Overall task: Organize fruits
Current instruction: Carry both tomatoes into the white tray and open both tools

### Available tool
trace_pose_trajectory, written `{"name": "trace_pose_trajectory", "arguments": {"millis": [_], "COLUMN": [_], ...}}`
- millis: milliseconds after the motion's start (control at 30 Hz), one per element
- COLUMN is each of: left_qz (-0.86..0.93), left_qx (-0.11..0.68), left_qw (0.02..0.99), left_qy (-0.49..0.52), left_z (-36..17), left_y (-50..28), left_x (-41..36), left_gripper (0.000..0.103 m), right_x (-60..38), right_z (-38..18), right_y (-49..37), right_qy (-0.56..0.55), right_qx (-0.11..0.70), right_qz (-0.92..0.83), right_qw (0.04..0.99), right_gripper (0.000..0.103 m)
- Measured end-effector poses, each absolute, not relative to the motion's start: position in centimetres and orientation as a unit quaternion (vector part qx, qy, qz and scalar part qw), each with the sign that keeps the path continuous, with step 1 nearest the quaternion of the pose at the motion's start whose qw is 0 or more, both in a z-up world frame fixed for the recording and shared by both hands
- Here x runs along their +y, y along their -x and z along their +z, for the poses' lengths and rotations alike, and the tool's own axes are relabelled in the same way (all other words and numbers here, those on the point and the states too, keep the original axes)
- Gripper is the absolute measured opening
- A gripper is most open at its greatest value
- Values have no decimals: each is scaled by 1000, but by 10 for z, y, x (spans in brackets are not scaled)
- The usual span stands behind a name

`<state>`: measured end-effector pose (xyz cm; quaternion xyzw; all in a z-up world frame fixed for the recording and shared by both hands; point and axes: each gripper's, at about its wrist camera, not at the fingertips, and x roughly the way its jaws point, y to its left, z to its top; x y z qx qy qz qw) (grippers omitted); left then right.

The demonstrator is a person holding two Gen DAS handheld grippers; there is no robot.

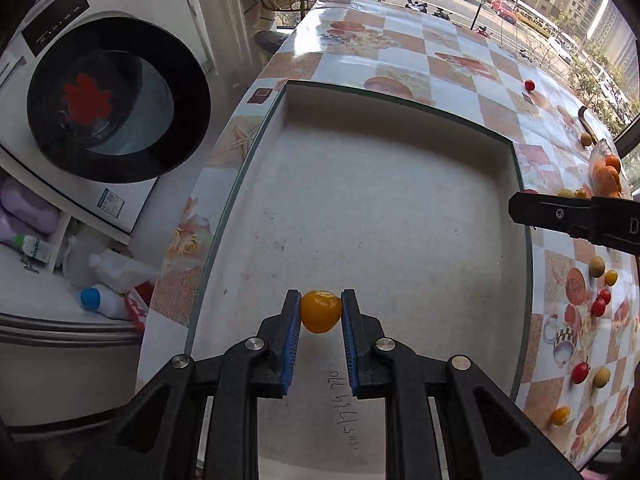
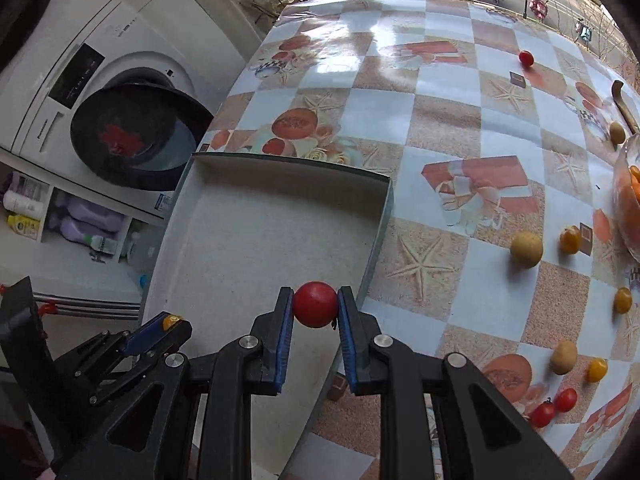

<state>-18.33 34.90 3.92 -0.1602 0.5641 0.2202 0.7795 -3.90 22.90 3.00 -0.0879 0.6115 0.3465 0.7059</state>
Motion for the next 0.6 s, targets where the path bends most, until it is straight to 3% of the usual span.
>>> {"name": "trace_pose_trajectory", "arguments": {"millis": [200, 300, 367, 433, 500, 567, 600], "left_qz": [218, 224, 232, 239, 234, 231, 231], "left_qx": [573, 577, 574, 562, 569, 575, 576], "left_qw": [772, 772, 774, 783, 779, 775, 775], "left_qy": [165, 144, 133, 123, 121, 121, 120], "left_z": [23, 20, 21, 25, 23, 21, 22], "left_y": [186, 186, 187, 190, 188, 188, 188], "left_x": [351, 346, 344, 343, 343, 343, 343], "left_gripper": [21, 33, 83, 88, 88, 88, 88], "right_x": [260, 268, 270, 273, 278, 281, 283], "right_z": [6, -3, -7, -8, -9, -8, -7], "right_y": [43, 44, 44, 44, 43, 42, 40], "right_qy": [129, 143, 150, 156, 157, 159, 157], "right_qx": [617, 620, 626, 623, 624, 622, 619], "right_qz": [343, 339, 337, 338, 347, 345, 344], "right_qw": [697, 693, 686, 688, 683, 685, 688], "right_gripper": [24, 25, 25, 27, 39, 68, 72]}}
